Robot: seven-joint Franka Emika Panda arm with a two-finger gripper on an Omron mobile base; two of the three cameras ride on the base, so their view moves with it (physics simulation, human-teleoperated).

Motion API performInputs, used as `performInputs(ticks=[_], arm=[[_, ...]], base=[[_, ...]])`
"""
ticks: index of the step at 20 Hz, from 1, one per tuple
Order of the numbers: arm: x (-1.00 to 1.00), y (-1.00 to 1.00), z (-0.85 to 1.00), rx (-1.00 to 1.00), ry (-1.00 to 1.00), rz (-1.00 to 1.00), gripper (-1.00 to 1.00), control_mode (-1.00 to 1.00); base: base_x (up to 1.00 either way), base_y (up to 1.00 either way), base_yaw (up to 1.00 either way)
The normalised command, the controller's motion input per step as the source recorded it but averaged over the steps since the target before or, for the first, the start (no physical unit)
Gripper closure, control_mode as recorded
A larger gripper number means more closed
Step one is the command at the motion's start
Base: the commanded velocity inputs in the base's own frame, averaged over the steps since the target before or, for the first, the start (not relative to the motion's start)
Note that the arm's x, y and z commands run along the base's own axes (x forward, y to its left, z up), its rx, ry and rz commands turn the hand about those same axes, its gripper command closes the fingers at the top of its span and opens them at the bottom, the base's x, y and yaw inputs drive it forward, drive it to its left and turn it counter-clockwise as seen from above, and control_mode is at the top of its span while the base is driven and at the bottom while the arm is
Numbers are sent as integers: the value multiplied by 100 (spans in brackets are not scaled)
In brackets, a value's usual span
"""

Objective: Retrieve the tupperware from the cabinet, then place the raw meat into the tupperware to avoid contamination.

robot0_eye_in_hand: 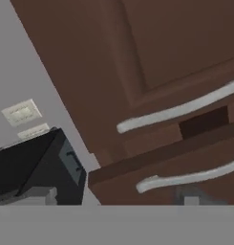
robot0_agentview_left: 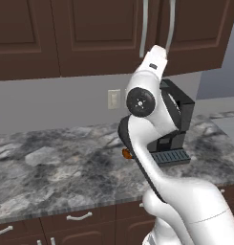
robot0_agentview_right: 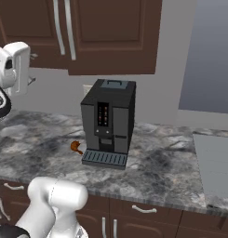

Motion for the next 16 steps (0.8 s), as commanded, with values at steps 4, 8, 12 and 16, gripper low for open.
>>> performInputs(ticks=[4,8,12,16], arm=[[51,-8,0,-14,8,-21,-100,-100],[34,0,1,-8,2,-9,-100,-100],[24,-2,1,-2,0,-2,-100,-100],[28,-19,0,-1,0,-1,-100,-100]], base=[[0,0,0],[0,0,0],[0,0,0],[0,0,0]])
